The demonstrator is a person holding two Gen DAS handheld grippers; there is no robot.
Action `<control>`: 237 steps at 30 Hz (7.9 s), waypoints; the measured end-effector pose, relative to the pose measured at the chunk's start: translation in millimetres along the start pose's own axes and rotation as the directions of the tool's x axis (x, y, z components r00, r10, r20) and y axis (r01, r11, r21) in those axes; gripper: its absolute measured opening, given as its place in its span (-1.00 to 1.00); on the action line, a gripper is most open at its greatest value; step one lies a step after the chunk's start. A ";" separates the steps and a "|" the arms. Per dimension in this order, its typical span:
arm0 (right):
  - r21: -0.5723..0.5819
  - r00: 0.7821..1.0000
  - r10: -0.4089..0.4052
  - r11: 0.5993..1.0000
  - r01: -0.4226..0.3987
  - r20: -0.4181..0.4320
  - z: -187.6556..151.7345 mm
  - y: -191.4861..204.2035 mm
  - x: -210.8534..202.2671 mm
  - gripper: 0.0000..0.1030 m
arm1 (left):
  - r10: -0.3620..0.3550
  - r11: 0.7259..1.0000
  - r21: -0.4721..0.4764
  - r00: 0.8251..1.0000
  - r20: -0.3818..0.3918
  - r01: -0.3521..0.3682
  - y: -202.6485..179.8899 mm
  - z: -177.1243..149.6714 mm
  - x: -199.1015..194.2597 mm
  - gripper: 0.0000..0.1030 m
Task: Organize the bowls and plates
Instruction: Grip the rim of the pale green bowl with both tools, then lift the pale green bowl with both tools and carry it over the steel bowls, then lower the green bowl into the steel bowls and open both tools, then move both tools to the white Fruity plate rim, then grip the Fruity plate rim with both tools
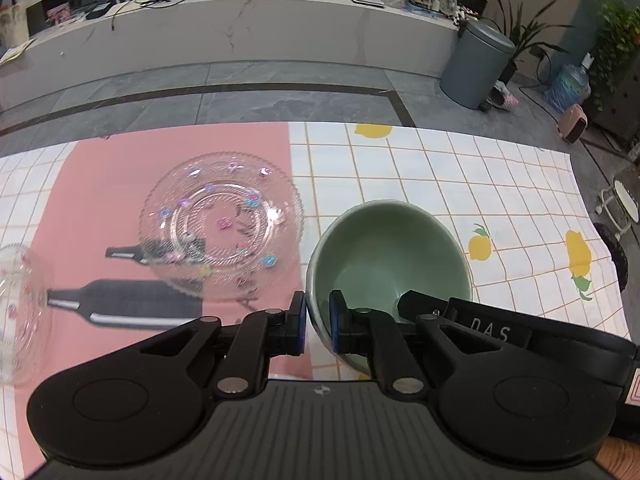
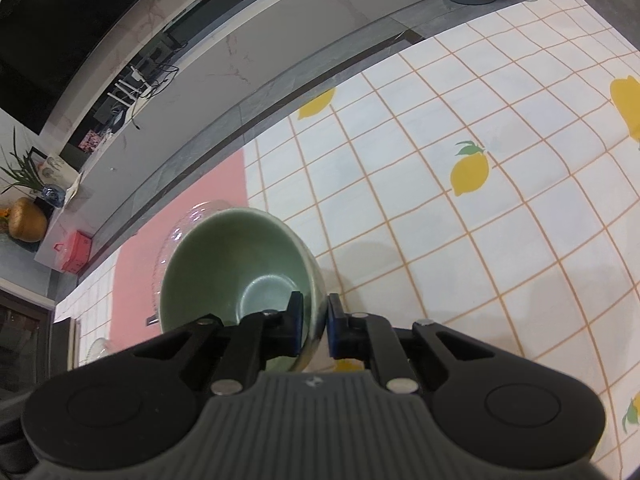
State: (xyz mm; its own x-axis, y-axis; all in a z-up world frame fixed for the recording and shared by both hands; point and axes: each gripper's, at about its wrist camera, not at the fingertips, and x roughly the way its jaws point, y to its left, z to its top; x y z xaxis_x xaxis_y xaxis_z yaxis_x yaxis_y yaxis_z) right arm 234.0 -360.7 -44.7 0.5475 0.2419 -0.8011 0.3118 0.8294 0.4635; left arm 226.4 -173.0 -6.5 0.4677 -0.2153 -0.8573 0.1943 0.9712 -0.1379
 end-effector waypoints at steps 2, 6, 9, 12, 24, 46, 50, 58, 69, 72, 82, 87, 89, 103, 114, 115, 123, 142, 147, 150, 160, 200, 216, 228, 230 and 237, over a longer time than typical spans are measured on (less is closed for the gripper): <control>-0.006 1.000 0.010 1.000 -0.010 -0.003 -2.7 3.0 -3.4 -0.82 | 0.007 1.000 -0.009 1.000 0.008 -0.007 1.7 -3.2 -7.3 -0.76; -0.015 1.000 0.028 1.000 -0.028 -0.001 -8.0 9.2 -14.1 -0.82 | 0.020 1.000 -0.021 1.000 0.018 -0.020 4.2 -7.5 -21.4 -0.76; -0.024 0.999 0.041 0.999 -0.041 0.007 -12.3 15.0 -24.8 -0.82 | 0.023 0.999 -0.031 0.999 0.030 -0.022 7.1 -11.0 -33.0 -0.76; -0.040 0.999 0.051 0.998 -0.051 0.010 -18.6 21.6 -37.0 -0.82 | 0.027 0.999 -0.037 0.999 0.041 -0.026 9.2 -16.6 -45.1 -0.76; -0.129 0.996 0.088 0.988 -0.083 0.032 -52.5 50.2 -85.0 -0.81 | 0.036 0.995 -0.101 0.996 0.087 -0.027 24.5 -47.8 -96.2 -0.76; -0.312 0.992 0.119 0.942 -0.126 -0.040 -143.0 79.1 -135.1 -0.79 | 0.087 0.984 -0.165 0.988 0.129 -0.065 51.3 -136.2 -168.4 -0.75; -0.328 0.989 0.132 0.933 -0.145 -0.062 -159.4 77.2 -140.2 -0.79 | 0.086 0.982 -0.180 0.987 0.138 -0.061 55.5 -157.1 -178.8 -0.74; -0.368 0.988 0.119 0.918 -0.147 -0.095 -194.4 75.8 -142.3 -0.80 | 0.111 0.981 -0.171 0.984 0.143 -0.086 58.6 -188.5 -189.4 -0.74; -0.390 0.987 0.101 0.910 -0.141 -0.122 -221.1 73.6 -139.6 -0.80 | 0.116 0.982 -0.161 0.987 0.115 -0.097 65.0 -214.2 -192.5 -0.74; -0.391 0.988 0.091 0.911 -0.133 -0.125 -226.5 69.4 -139.4 -0.79 | 0.108 0.984 -0.153 0.989 0.099 -0.093 64.4 -219.6 -189.5 -0.73; -0.400 0.987 0.053 0.910 -0.109 -0.150 -237.0 61.1 -131.1 -0.80 | 0.096 0.986 -0.140 0.993 0.067 -0.086 62.5 -229.4 -181.9 -0.72; -0.413 0.986 0.037 0.905 -0.102 -0.163 -241.6 61.0 -127.7 -0.80 | 0.093 0.988 -0.130 0.995 0.039 -0.087 63.3 -232.6 -178.3 -0.71; -0.419 0.986 0.036 0.902 -0.102 -0.163 -242.2 61.5 -127.5 -0.80 | 0.091 0.987 -0.133 0.996 0.022 -0.088 64.2 -233.8 -175.2 -0.71; -0.662 0.994 -0.059 0.749 -0.015 -0.090 -256.6 83.4 -123.2 -0.79 | 0.057 0.983 -0.174 0.998 -0.024 -0.060 73.8 -235.8 -170.6 -0.67; -0.710 0.994 -0.061 0.703 -0.024 -0.094 -257.7 87.3 -121.4 -0.76 | -0.011 0.952 -0.307 0.999 -0.037 -0.001 92.4 -238.4 -172.1 -0.59; -0.710 0.994 -0.061 0.704 -0.023 -0.093 -257.4 87.2 -121.3 -0.76 | -0.012 0.951 -0.310 0.999 -0.033 0.001 93.4 -238.3 -173.2 -0.59; -0.708 0.994 -0.060 0.706 -0.022 -0.091 -257.2 87.9 -121.0 -0.77 | -0.028 0.944 -0.329 0.999 -0.017 0.021 100.6 -237.4 -176.9 -0.59; -0.654 0.994 0.017 0.752 -0.083 -0.107 -241.6 86.4 -134.5 -0.47 | -0.046 0.950 -0.306 0.998 0.032 0.053 110.7 -227.8 -191.5 -0.47; -0.603 0.991 0.070 0.788 -0.123 -0.111 -223.8 82.7 -143.2 -0.39 | -0.088 0.952 -0.290 0.994 0.060 0.102 117.3 -217.2 -195.9 -0.47; -0.555 0.989 0.102 0.819 -0.143 -0.105 -207.7 76.3 -147.9 -0.37 | -0.099 0.953 -0.278 0.991 0.092 0.122 122.8 -205.3 -198.7 -0.46; -0.386 0.994 0.049 0.919 -0.082 -0.094 -137.7 45.3 -104.6 -0.35 | -0.156 0.971 -0.171 0.984 0.085 0.168 130.6 -150.0 -150.8 -0.45; -0.184 0.971 0.080 0.975 -0.123 -0.226 -76.6 -15.4 6.6 -0.61 | -0.443 0.859 -0.330 0.892 -0.091 0.393 174.5 -110.8 8.7 -0.69; -0.213 0.969 0.112 0.964 -0.160 -0.222 -86.8 27.2 3.4 -0.85 | -0.353 0.879 -0.358 0.934 -0.047 0.314 208.3 -110.5 -25.1 -0.83; -0.267 0.947 0.086 0.948 -0.173 -0.309 -110.9 55.4 26.0 -0.85 | -0.302 0.900 -0.358 0.948 -0.098 0.250 233.3 -125.2 -28.5 -0.81; -0.268 0.943 0.072 0.949 -0.165 -0.324 -114.3 54.4 30.0 -0.84 | -0.293 0.906 -0.350 0.949 -0.114 0.237 231.3 -125.9 -26.1 -0.81; -0.268 0.943 0.069 0.950 -0.162 -0.326 -117.1 53.5 29.5 -0.83 | -0.281 0.912 -0.342 0.953 -0.113 0.228 230.1 -128.1 -25.6 -0.79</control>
State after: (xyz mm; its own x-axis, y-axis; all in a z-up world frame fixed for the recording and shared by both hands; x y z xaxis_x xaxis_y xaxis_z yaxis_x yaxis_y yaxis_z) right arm 175.9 -250.2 -87.9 0.2843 0.4492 -0.8470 -0.0007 0.8835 0.4684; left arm 148.6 69.1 -79.8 0.2933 -0.4664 -0.8345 -0.0108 0.8713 -0.4907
